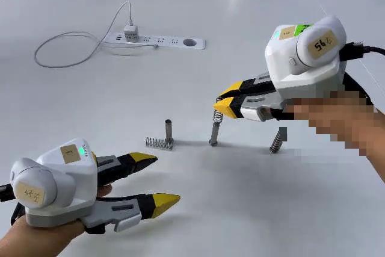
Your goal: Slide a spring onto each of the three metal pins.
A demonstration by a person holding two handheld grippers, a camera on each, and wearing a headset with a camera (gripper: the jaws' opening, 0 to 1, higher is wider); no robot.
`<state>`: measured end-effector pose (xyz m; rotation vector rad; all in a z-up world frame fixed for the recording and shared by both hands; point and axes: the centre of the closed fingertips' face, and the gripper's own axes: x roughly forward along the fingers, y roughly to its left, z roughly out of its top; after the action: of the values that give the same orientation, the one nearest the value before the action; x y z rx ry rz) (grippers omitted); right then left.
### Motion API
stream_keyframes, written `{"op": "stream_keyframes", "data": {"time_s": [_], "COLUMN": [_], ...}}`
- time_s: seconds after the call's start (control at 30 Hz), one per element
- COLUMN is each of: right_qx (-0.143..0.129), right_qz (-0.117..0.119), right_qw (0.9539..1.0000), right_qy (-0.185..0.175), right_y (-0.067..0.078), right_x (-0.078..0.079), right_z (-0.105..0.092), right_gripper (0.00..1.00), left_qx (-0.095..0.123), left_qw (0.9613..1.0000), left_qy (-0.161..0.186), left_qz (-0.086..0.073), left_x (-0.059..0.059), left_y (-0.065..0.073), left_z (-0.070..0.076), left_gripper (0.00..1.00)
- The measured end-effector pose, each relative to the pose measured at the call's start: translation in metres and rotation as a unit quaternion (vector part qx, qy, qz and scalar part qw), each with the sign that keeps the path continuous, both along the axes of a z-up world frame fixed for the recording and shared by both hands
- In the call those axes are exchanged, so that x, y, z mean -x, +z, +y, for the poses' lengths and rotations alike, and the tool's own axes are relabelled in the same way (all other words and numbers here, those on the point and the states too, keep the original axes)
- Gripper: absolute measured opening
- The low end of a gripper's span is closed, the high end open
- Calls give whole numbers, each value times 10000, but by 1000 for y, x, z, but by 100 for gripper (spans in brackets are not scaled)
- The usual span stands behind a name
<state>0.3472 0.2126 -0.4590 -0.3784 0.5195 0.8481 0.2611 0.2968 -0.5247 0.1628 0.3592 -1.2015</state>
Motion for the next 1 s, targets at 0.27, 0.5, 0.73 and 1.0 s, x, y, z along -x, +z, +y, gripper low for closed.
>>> {"op": "stream_keyframes", "data": {"time_s": [0.27,0.5,0.73,1.0], "right_qx": [9,-27,-22,17], "right_qz": [38,93,174,253], "right_qw": [10000,9999,9998,9996], "right_qy": [-10,-39,-93,-107], "right_y": [-8,-13,-26,-38], "right_x": [1,2,3,4], "right_z": [1,2,1,2], "right_gripper": [11,11,12,12], "left_qx": [-11,-7,-22,-22], "left_qw": [10000,10000,10000,10000], "left_qy": [16,22,34,38], "left_qz": [13,21,33,22], "left_x": [-1,-2,-1,-2], "left_y": [-2,-2,-3,-2], "left_z": [1,1,2,1], "left_gripper": [49,49,49,49]}}
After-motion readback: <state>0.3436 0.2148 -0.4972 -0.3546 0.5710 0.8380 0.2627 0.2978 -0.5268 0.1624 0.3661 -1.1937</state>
